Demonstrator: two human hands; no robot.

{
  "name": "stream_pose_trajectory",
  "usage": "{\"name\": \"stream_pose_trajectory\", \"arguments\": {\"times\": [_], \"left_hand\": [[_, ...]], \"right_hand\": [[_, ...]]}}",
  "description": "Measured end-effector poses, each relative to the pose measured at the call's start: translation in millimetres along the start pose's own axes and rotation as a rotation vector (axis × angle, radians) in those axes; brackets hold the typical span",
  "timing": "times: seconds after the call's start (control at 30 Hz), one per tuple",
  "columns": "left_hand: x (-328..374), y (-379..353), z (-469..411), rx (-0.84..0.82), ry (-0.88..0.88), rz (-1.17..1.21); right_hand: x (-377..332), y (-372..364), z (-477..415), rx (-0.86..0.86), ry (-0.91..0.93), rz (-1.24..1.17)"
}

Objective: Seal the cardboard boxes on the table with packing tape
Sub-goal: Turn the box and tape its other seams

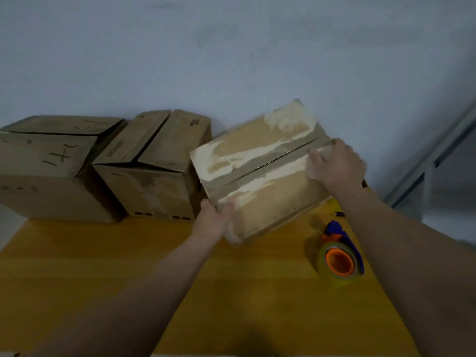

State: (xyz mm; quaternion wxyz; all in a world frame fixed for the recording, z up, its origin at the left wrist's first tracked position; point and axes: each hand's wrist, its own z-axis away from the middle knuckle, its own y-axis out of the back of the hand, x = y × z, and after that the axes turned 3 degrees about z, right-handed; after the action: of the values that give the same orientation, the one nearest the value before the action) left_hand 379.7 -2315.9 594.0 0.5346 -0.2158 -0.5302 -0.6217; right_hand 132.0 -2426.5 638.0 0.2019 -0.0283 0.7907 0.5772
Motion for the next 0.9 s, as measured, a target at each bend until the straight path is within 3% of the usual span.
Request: {"name": "stream_pose_trajectory", "arguments": {"times": [0.13,0.3,0.37,0.43,0.5,0.63,0.9], "left_hand": [[-31.7,-25.2,3.0,-0.035,0.145,0.173],[-49.7,-37.1,8.6,-0.008,0.201,0.010],[-51.3,-31.8,5.2,0.005,0.096,-0.225],[-47.2,-23.9,-1.2,0.119,-0.064,-0.574],[-43.6,-18.8,-10.1,0.240,-0.241,-0.747],[-58.8,-17.7,-22.1,0.064,-0.454,-1.008],[-63.4,-47.7,-16.0,0.107,-0.228,-0.950]], "right_hand": [[-16.8,-9.3,-13.5,0.009,0.274,0.176],[-27.3,-36.1,-30.8,-0.106,0.510,0.278],[-29.4,-42.4,-45.4,-0.141,0.569,0.253],[-30.2,-52.4,-56.7,-0.177,0.613,0.238],[-37.1,-61.7,-63.3,-0.225,0.632,0.234],[-61.9,-75.3,-63.1,-0.298,0.675,0.249],[-39.0,-91.9,-27.9,-0.474,0.764,0.213]]}}
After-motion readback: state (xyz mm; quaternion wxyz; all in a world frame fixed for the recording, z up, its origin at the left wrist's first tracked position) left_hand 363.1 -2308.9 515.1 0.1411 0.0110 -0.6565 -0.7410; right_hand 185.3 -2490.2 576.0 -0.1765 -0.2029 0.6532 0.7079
